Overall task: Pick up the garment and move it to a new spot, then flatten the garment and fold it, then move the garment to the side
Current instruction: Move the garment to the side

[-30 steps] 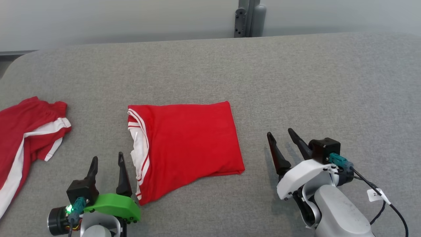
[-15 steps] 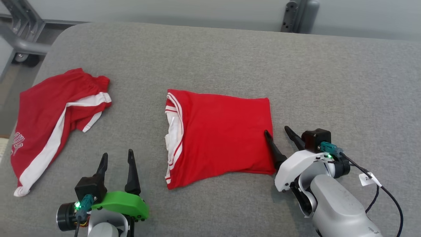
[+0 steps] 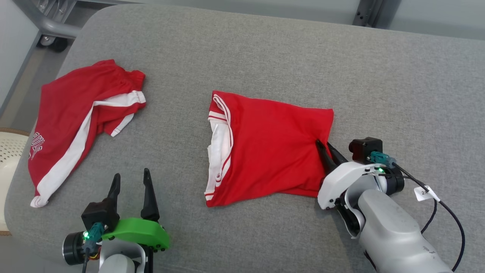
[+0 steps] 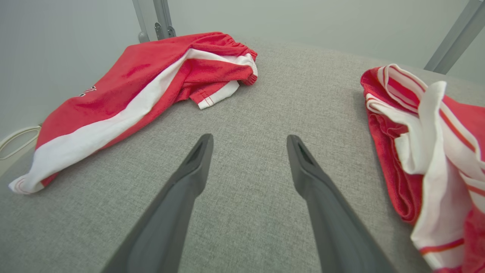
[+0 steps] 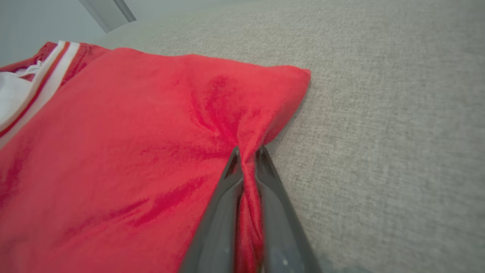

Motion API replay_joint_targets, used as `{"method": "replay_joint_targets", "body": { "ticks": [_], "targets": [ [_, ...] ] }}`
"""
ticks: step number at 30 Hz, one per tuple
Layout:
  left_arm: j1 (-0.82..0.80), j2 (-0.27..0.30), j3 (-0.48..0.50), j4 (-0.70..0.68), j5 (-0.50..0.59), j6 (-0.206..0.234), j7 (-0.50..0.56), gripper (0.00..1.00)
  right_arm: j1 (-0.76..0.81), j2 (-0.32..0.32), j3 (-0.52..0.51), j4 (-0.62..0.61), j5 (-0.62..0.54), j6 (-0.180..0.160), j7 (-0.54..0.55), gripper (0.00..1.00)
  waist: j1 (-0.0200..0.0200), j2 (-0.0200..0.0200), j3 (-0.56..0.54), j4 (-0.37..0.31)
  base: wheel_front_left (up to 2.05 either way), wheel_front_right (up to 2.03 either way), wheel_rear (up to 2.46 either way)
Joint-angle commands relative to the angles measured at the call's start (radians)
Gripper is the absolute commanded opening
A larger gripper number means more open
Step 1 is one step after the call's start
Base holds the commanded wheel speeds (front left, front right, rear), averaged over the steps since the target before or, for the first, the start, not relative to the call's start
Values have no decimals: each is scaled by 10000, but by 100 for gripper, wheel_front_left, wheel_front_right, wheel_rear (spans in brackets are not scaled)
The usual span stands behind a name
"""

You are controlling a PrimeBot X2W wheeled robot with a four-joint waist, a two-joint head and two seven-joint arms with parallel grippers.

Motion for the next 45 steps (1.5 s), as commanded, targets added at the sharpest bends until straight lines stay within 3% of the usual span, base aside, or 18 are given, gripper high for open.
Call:
{"method": "replay_joint_targets", "body": {
  "ticks": [1,5,13,22,31,38,45],
  "targets": [
    [-154,30,45,-45,116,22,1,100,135,-56,-101,105,21,-25,50,0,0,0,-11,-260,0,0,0],
    [-210,30,93,-31,251,-38,1,100,155,-119,-495,-237,-135,-34,38,0,0,0,-43,-927,0,0,0],
    [-546,32,253,109,652,-294,1,100,393,-52,-782,-894,-50,-25,26,0,0,0,-51,-3056,0,0,0],
    [-852,35,293,302,1137,-578,1,100,665,-33,-578,-1441,395,-24,26,0,0,0,41,-5528,0,0,0],
    [-1025,38,357,447,1581,-829,1,100,786,-26,-132,-1979,999,-22,24,0,0,0,177,-7445,0,0,0],
    [-1140,41,360,556,1965,-1056,1,100,850,-20,-16,-2293,1441,-22,23,0,0,0,295,-8339,0,0,0],
    [-1309,42,313,517,2173,-1218,1,100,808,-16,-443,-2467,1287,-22,17,0,0,0,566,-8321,0,0,0]
  ]
}}
